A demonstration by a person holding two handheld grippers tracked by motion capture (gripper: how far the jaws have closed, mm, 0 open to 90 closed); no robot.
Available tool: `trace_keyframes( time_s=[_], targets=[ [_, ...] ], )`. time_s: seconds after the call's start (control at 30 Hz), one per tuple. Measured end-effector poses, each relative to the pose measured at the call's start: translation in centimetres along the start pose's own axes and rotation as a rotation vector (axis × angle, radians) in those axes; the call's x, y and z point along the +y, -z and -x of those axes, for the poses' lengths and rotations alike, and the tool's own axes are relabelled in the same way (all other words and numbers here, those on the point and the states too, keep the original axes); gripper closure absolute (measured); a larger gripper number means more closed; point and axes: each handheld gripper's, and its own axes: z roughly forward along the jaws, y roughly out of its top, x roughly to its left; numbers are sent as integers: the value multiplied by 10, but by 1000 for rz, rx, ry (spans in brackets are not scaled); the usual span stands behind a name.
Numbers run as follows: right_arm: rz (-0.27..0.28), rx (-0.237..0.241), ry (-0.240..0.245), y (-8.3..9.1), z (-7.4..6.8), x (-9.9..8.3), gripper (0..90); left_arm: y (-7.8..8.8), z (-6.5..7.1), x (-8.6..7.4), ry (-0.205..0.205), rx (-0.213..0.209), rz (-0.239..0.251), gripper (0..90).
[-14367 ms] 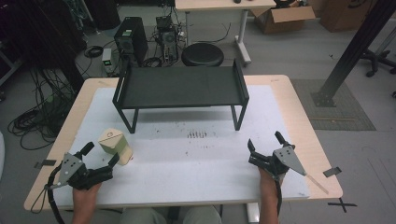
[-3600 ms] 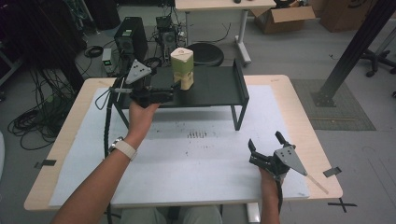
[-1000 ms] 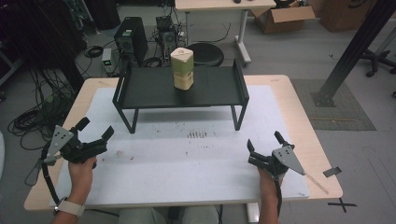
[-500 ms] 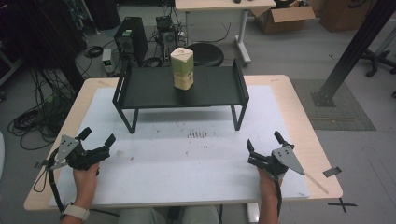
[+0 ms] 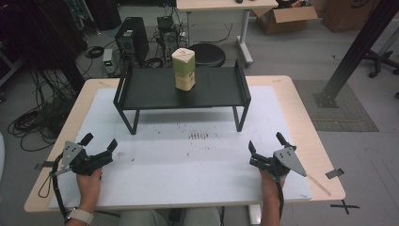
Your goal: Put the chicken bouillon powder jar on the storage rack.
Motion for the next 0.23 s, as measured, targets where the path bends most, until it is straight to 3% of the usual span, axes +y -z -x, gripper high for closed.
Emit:
trace_keyframes(
  time_s=[0.13,0.23],
  targets=[
    [-2,0,-1,0,0,0,0,1,1,-1,-16,2,12,4],
    [-3,-1,-1,0,0,0,0,2,0,-1,1,5,21,2]
  ],
)
